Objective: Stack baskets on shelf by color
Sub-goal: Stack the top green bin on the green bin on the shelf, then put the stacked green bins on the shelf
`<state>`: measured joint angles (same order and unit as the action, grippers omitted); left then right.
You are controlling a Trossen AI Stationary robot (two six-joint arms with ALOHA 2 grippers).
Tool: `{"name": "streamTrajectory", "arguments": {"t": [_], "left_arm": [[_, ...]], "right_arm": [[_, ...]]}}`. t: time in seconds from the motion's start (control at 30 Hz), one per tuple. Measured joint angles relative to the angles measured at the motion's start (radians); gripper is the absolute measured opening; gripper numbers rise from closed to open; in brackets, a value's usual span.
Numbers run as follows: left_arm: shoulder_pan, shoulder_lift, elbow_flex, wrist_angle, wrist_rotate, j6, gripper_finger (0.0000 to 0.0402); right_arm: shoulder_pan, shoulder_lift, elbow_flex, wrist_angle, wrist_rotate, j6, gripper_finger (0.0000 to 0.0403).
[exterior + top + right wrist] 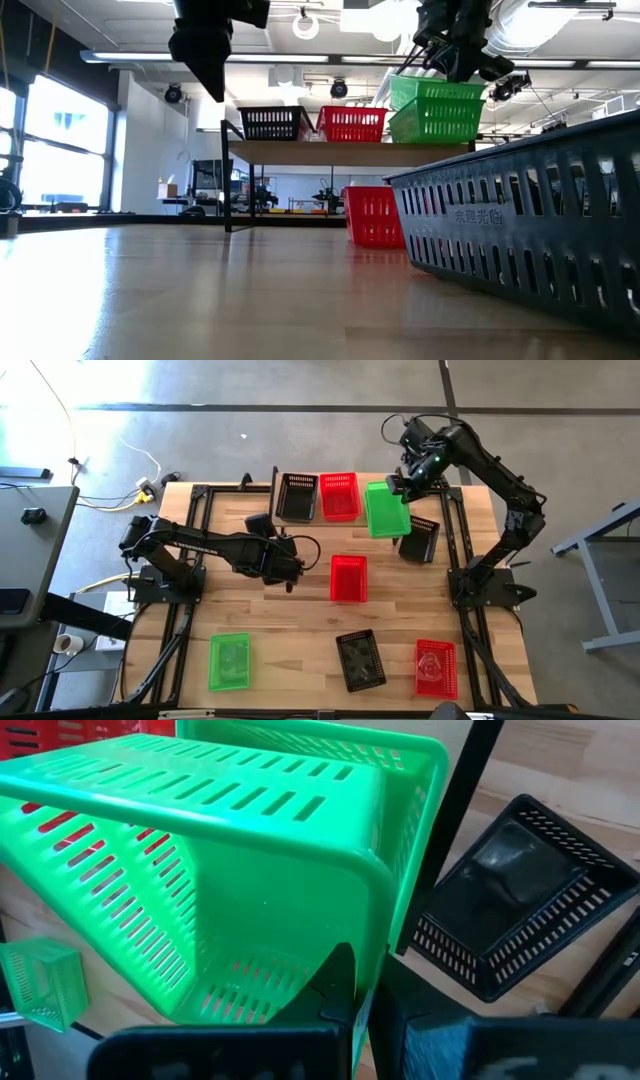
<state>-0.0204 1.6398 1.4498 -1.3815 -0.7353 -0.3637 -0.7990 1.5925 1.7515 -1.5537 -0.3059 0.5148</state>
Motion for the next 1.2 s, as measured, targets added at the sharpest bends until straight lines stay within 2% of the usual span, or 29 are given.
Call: {"name": "streamTrajectory", "arguments": {"t": [0.23, 0.5, 0.9, 1.1, 1.2], "left_arm": [[0.000, 0.000, 0.000, 0.000, 0.000, 0.000, 0.0195], [0.000, 0.000, 0.000, 0.000, 0.000, 0.000, 0.0195], [0.000, 0.000, 0.000, 0.000, -0.004, 0.017, 0.0195], [0.000, 0.000, 0.000, 0.002, -0.006, 0.042, 0.0195], [0.000, 0.000, 0.000, 0.008, -0.008, 0.043, 0.0195]], "right_arm": [[0.000, 0.000, 0.000, 0.002, -0.046, -0.026, 0.0000], [0.000, 0.000, 0.000, 0.001, -0.041, -0.045, 0.0004], [0.000, 0.000, 0.000, 0.010, 0.007, -0.045, 0.0112], [0.000, 0.000, 0.001, 0.013, 0.057, -0.078, 0.0124], [0.008, 0.000, 0.001, 0.053, 0.119, -0.089, 0.0124]]}}
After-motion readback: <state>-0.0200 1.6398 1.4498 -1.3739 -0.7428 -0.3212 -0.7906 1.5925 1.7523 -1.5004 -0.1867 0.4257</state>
